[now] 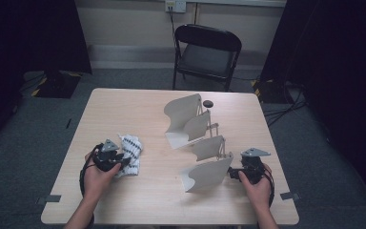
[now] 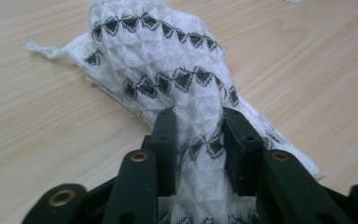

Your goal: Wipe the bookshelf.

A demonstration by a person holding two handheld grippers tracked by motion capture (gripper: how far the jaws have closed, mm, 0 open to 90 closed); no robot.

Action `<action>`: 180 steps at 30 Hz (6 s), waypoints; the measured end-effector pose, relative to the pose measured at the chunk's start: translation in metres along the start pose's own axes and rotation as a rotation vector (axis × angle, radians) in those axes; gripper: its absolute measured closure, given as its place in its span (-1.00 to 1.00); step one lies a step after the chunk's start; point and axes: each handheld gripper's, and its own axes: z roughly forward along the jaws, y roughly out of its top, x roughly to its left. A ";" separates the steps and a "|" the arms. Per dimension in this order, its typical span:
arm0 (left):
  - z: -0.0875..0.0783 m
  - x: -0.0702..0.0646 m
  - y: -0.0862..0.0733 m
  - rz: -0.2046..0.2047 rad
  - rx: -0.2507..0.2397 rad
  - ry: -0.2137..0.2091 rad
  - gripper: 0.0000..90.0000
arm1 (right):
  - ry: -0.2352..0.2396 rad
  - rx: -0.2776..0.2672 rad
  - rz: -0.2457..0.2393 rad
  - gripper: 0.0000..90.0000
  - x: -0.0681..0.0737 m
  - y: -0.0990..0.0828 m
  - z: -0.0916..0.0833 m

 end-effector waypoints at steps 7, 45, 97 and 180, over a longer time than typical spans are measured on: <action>0.013 -0.027 0.023 0.072 -0.003 -0.107 0.66 | -0.001 -0.002 -0.001 -0.67 0.000 -0.001 -0.001; 0.024 -0.069 0.059 0.119 -0.041 -0.164 0.01 | 0.011 -0.003 -0.012 -0.67 0.006 -0.005 -0.004; 0.040 -0.061 0.036 0.043 -0.019 -0.040 0.09 | 0.017 -0.002 -0.013 -0.68 0.005 -0.001 -0.001; 0.101 -0.067 0.090 0.062 0.009 -0.086 0.01 | 0.034 -0.003 -0.030 -0.68 0.004 0.001 0.001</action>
